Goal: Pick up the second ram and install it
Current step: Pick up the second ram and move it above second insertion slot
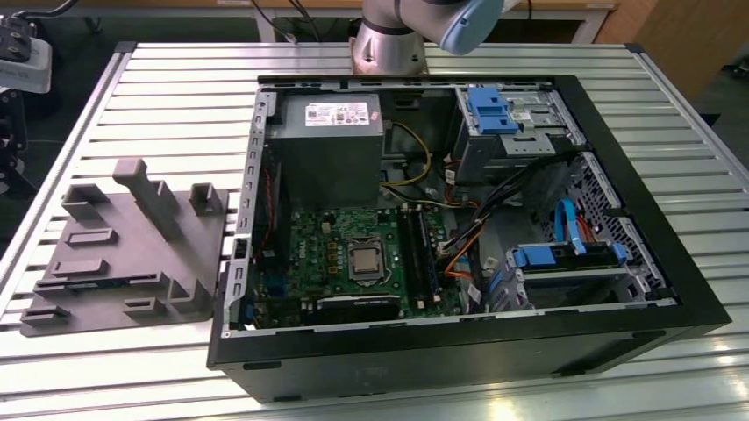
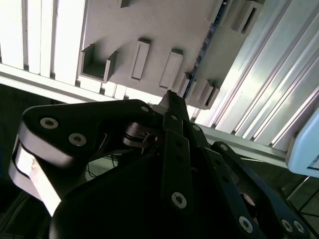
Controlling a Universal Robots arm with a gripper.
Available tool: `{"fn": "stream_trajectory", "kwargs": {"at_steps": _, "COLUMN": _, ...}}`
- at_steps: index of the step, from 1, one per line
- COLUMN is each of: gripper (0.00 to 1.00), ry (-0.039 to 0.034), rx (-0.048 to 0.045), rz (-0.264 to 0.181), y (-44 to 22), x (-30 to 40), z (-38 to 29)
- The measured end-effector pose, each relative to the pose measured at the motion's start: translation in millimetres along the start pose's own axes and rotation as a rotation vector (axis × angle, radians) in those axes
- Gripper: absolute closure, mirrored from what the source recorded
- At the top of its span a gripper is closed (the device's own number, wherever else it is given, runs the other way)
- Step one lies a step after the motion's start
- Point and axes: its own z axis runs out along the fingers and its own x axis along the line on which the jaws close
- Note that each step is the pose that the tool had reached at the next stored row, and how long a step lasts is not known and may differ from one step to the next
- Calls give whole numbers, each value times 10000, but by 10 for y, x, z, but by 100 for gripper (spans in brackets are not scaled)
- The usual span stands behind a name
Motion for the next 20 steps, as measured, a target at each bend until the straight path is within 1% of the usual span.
{"fn": "stream_trajectory", "kwargs": {"at_steps": 7, "gripper": 89, "ry": 10, "rx": -16, "rz": -127, "y": -2, "x": 1, "z": 48}}
{"fn": "stream_trajectory", "kwargs": {"at_steps": 20, "gripper": 89, "ry": 24, "rx": -30, "rz": -401, "y": -5, "x": 3, "z": 114}}
